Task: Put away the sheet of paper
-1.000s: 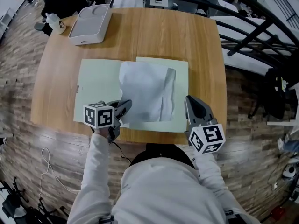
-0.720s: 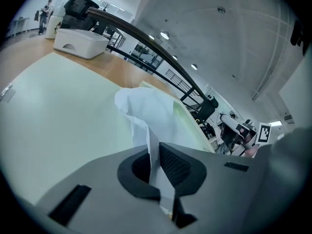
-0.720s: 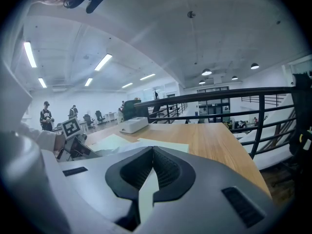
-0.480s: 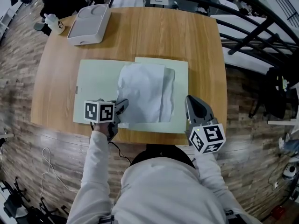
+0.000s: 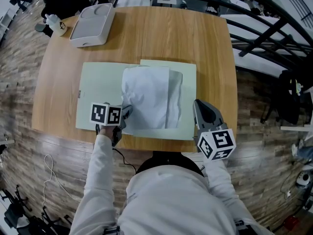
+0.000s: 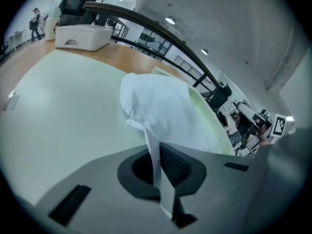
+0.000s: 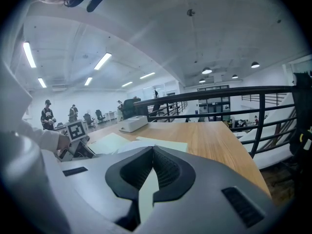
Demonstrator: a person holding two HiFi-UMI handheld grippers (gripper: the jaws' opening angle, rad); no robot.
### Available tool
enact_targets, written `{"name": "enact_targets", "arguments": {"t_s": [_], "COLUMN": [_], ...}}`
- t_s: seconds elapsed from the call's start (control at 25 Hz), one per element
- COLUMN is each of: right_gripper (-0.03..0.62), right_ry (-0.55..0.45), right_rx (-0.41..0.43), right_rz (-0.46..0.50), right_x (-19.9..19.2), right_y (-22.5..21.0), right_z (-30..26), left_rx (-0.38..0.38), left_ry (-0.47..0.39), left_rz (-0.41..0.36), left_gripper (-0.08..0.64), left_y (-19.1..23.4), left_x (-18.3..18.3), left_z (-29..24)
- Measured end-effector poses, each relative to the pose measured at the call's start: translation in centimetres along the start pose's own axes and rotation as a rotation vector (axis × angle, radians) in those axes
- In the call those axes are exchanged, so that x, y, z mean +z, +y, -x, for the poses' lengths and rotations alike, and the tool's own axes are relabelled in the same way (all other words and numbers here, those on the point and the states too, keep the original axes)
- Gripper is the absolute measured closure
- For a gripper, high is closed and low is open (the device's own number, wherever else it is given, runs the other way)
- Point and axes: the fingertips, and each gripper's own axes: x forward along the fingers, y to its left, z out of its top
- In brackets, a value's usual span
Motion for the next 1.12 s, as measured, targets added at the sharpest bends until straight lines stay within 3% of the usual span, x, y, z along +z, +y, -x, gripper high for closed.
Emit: {"name": "enact_targets", "arguments": {"t_s": [0.56,1.12], "right_gripper": [0.565,0.566], "right_ry": [-0.001,-0.008], "right_rx": [-0.002,0.004], "right_rz": [-0.008,-0.010], "right_x": [-0.4,-0.5], "right_y": [-0.5,-0.7], "right_z": [0.7,1.7], "left_rx": [0.106,0.037], "left_ry": [0.029,-0.022], "left_rz": [-0.031,-0.002], "left_gripper": [0.543,0.543], "left_y": [3.1,0.6], "left_x": [-0.1,0.7], "left_z": [2.7,1.3]}}
